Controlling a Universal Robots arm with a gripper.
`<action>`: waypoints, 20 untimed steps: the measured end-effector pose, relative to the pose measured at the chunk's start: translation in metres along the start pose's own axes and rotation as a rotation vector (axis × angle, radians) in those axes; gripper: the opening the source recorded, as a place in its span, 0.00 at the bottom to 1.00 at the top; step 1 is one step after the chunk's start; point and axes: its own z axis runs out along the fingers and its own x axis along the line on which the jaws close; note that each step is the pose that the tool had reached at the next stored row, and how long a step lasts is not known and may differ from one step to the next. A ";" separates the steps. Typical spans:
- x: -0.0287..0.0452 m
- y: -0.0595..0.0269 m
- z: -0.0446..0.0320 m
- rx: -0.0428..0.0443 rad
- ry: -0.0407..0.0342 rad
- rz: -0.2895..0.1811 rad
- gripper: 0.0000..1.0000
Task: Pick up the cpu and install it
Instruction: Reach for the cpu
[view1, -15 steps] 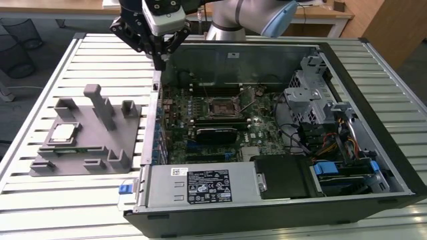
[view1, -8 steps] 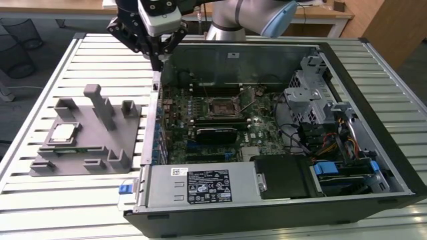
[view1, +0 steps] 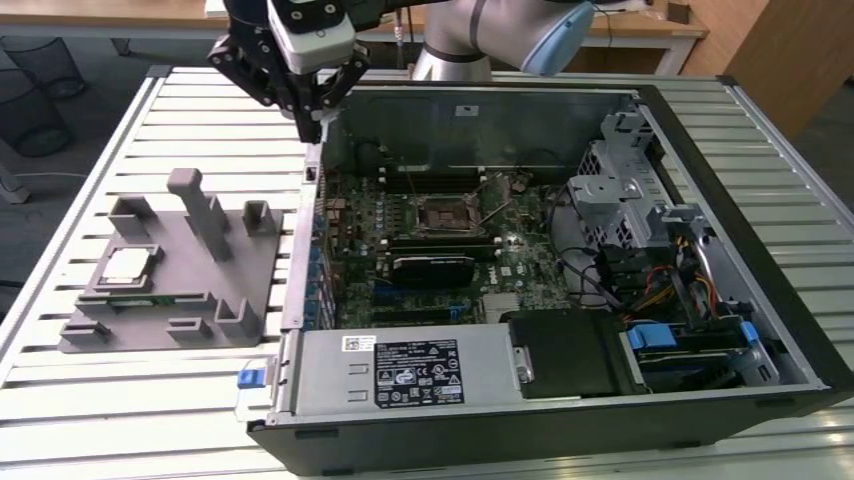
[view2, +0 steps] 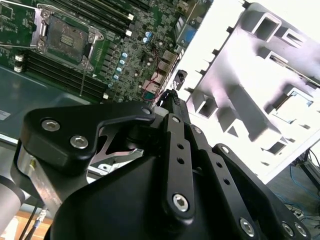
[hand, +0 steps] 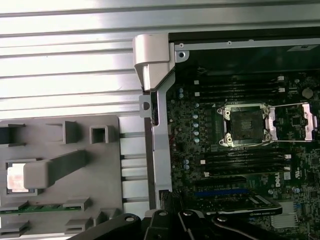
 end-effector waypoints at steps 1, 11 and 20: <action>0.0004 0.0000 0.0001 0.0001 0.0000 0.000 0.11; 0.0065 -0.0005 0.0009 0.0000 0.0002 0.000 0.11; 0.0137 -0.0011 0.0015 0.0000 0.0002 0.000 0.11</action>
